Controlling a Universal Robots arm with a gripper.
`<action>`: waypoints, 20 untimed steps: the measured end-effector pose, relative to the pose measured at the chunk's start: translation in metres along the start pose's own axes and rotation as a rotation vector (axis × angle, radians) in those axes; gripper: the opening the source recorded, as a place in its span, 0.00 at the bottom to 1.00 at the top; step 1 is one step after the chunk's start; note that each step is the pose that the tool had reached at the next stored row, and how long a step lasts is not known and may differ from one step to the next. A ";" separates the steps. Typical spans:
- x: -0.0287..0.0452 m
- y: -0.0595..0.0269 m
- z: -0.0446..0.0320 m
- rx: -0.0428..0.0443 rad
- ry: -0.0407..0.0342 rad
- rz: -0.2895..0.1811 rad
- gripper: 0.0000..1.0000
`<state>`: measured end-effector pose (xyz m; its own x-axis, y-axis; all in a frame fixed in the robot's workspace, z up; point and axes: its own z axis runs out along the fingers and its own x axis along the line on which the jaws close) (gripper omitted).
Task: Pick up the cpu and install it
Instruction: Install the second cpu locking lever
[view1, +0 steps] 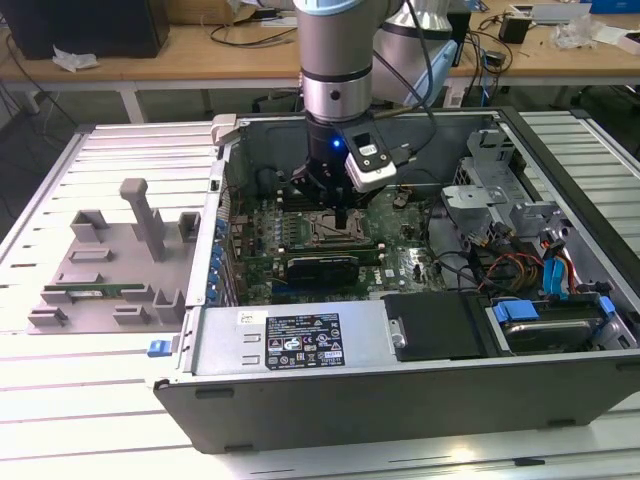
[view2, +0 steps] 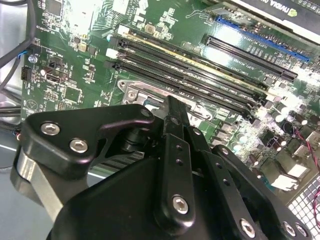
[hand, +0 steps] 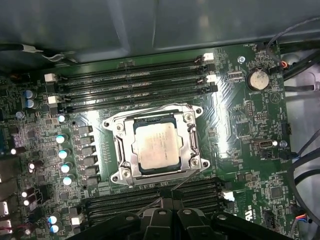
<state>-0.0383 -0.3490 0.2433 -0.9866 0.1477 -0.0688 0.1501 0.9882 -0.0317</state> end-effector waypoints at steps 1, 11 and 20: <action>0.0001 0.0000 0.0006 0.0001 0.0000 0.000 0.11; 0.0089 -0.0037 0.0065 0.0003 0.0000 0.000 0.11; 0.0133 -0.0048 0.0081 -0.0002 0.0134 -0.005 0.11</action>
<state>-0.0516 -0.3521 0.2344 -0.9881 0.1436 -0.0553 0.1455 0.9889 -0.0318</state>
